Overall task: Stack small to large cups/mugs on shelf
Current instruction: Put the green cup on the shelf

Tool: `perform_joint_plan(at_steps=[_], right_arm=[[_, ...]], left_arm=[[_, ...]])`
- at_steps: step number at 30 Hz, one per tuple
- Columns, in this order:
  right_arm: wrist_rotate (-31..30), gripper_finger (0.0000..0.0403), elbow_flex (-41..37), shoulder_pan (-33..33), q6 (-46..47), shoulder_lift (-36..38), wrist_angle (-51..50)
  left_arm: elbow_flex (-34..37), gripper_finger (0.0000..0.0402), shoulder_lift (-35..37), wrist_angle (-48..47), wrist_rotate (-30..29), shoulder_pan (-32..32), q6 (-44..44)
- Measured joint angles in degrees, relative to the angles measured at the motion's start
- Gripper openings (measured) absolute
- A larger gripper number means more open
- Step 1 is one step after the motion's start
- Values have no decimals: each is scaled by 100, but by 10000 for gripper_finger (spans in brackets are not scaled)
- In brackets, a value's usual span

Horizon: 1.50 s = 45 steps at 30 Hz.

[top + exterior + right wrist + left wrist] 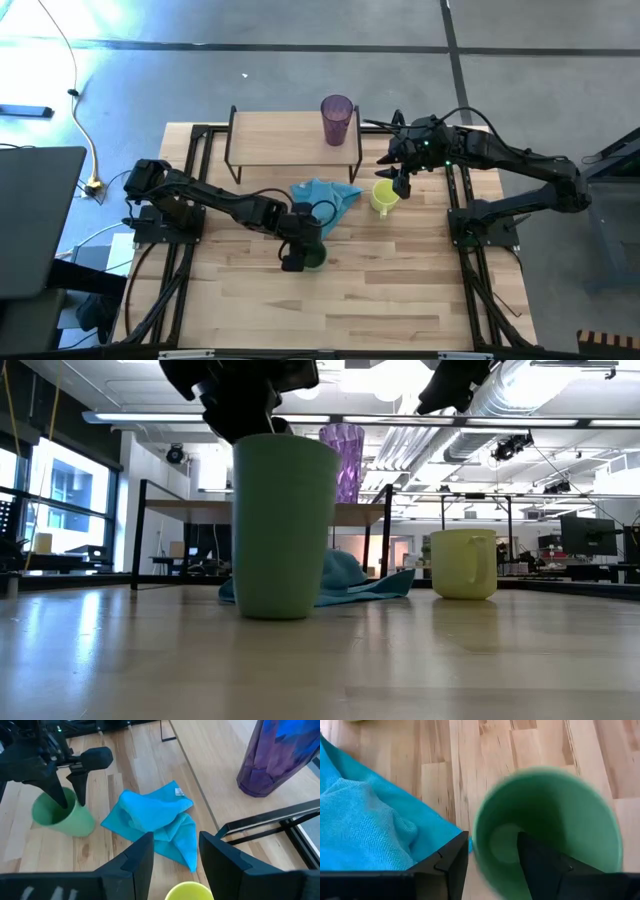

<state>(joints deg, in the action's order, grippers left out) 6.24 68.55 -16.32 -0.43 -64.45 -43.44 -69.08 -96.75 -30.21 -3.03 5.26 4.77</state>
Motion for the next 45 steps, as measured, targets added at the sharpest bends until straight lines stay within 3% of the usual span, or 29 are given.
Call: perform_joint_plan(at_steps=[45], right_arm=[[74, 149, -2, -1, 39, 0, -2]], left_arm=[[2, 156, 0, -130, -262, -118, 20]])
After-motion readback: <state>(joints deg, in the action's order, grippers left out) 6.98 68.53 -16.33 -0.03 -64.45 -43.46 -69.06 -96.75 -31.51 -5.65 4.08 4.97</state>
